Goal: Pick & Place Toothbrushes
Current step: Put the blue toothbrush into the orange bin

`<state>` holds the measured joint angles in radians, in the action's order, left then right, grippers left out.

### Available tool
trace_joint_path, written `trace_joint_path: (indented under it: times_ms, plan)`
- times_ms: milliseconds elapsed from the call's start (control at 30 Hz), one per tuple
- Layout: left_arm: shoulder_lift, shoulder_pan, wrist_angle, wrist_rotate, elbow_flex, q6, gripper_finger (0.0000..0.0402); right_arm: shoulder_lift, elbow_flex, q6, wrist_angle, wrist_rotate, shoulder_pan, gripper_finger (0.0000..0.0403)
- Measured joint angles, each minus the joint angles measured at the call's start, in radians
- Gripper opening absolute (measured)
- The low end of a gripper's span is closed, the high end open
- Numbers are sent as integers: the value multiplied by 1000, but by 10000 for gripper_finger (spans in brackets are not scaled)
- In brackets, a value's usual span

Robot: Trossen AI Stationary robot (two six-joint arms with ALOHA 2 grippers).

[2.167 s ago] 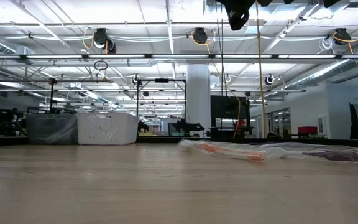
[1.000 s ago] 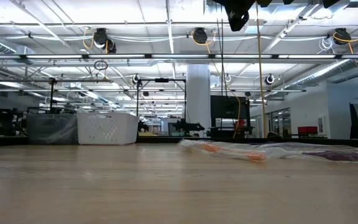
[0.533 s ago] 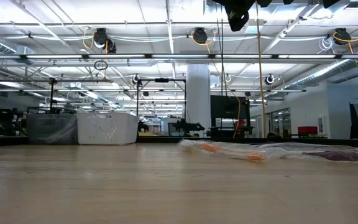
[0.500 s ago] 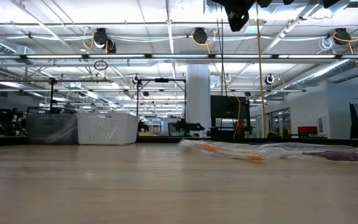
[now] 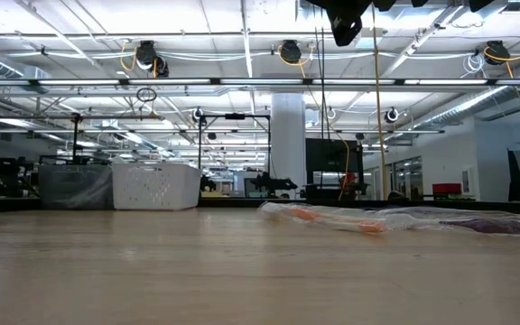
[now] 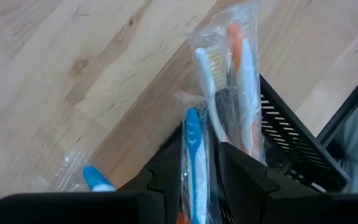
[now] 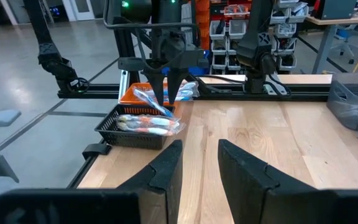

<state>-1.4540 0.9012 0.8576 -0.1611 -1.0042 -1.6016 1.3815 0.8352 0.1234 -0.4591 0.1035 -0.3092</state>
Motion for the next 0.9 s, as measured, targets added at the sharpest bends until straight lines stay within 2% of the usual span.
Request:
trace_joint_path:
  times_ms: [267, 467, 700, 800, 900]
  plan:
    - [-34, -1, -57, 11, 0, 16, 106, 0, 0, 0, 0, 0, 0, 93]
    - [-87, -22, -28, 110, 0, 23, 106, 0, 0, 0, 0, 0, 0, 93]
    - [-95, -40, -22, 143, 0, 29, 104, 0, 0, 0, 1, 0, 0, 93]
    - [-94, -39, -21, 159, 0, 29, 81, 0, 0, 0, 1, 0, 0, 93]
    - [-94, -39, -22, 161, 0, 26, 28, 0, 0, 0, 1, 0, 0, 93]
